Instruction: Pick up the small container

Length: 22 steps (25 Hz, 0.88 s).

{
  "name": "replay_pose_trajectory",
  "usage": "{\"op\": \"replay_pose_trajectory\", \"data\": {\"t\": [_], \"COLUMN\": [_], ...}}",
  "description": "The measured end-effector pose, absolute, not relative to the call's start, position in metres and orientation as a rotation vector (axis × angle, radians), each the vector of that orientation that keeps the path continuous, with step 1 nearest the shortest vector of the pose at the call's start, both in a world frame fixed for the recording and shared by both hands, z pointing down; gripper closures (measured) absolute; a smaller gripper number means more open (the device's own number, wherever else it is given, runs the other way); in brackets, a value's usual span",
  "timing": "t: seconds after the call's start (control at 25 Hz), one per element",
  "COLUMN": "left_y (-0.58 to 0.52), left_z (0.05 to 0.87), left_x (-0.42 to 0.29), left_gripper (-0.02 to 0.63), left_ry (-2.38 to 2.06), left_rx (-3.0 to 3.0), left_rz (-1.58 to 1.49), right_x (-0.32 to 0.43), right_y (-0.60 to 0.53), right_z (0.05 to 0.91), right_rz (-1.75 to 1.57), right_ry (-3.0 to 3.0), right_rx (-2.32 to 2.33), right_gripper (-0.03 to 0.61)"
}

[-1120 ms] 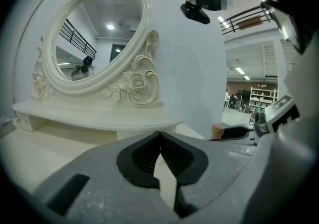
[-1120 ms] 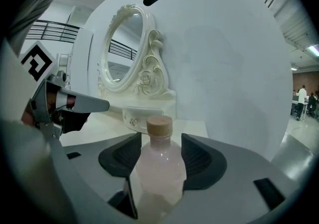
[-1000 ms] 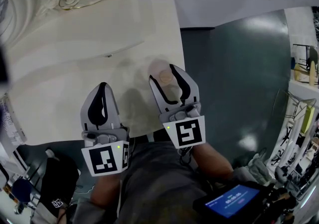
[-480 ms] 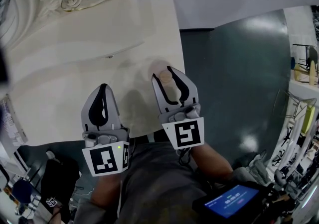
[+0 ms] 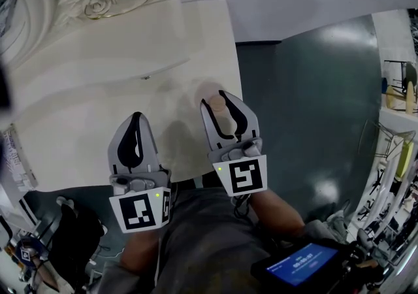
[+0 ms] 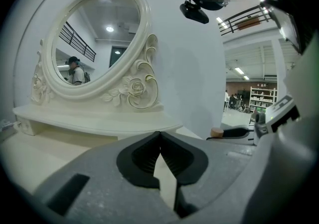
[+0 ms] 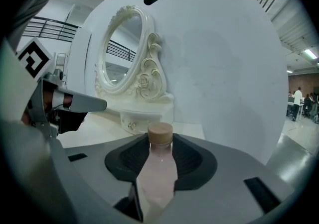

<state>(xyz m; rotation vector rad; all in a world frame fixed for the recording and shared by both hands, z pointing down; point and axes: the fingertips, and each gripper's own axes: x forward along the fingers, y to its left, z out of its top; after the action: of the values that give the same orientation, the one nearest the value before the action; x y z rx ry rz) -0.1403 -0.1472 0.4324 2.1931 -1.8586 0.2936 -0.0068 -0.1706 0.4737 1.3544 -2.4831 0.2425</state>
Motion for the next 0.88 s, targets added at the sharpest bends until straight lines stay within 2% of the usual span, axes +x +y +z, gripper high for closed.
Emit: {"op": "replay_pose_trajectory", "data": {"t": [0.88], "left_y": [-0.153], "left_z": [0.414], "left_x": [-0.136], "left_gripper": [0.598], "left_ry": [-1.884], "left_rx": [2.220], "left_rz": [0.280], "right_x": [-0.007], "right_y": [-0.173], "right_z": [0.468], "right_rz": [0.267], "right_ry": [-2.512], "right_rx": [1.317], "right_gripper": [0.434]}}
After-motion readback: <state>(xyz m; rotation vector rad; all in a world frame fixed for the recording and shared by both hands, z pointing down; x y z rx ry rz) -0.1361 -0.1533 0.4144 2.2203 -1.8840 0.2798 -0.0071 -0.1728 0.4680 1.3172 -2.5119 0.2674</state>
